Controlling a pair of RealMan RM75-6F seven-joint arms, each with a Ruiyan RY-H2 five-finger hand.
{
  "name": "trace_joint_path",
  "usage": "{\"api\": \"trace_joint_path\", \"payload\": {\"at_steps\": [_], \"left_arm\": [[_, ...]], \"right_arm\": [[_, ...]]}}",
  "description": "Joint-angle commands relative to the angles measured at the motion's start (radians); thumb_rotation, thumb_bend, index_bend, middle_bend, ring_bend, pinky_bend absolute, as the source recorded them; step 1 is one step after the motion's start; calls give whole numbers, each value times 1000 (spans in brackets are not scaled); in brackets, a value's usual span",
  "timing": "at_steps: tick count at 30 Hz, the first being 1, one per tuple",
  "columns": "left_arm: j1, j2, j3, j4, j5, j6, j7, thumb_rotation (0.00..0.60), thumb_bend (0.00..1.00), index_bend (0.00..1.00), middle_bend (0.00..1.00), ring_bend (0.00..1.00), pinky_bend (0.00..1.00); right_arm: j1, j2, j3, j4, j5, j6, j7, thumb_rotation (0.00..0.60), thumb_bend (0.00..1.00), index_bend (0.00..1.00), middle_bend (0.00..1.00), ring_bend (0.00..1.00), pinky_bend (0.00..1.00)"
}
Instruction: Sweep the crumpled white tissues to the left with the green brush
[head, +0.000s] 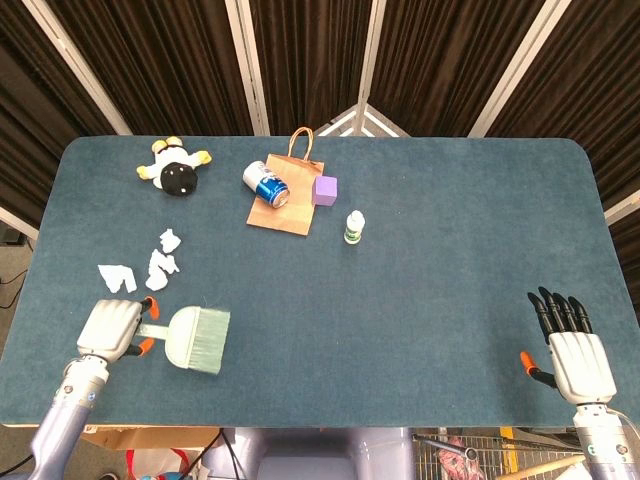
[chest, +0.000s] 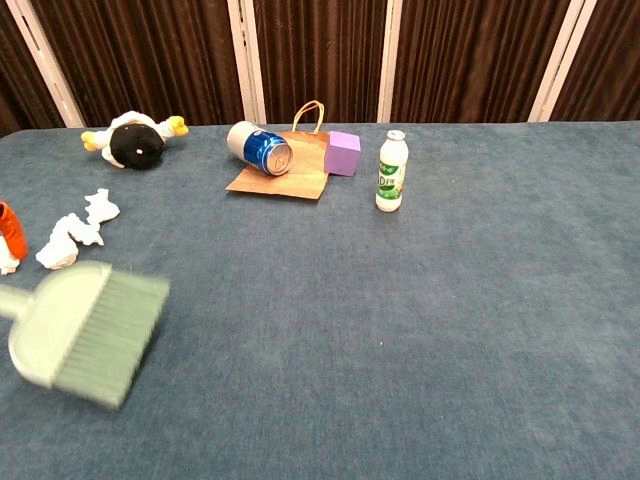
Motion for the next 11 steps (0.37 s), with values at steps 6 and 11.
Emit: {"api": "trace_joint_path", "payload": {"at_steps": [6, 11], "left_arm": [[115, 125, 35, -1, 129, 108, -216, 600, 9, 0, 117, 203, 341], [203, 148, 66, 106, 310, 254, -364, 600, 9, 0, 0, 7, 109]], "right_arm": [[3, -4, -3, 6, -12, -1, -6, 600, 322, 0, 0, 0, 0], [2, 0, -4, 7, -18, 4, -3, 600, 322, 0, 0, 0, 0]]}}
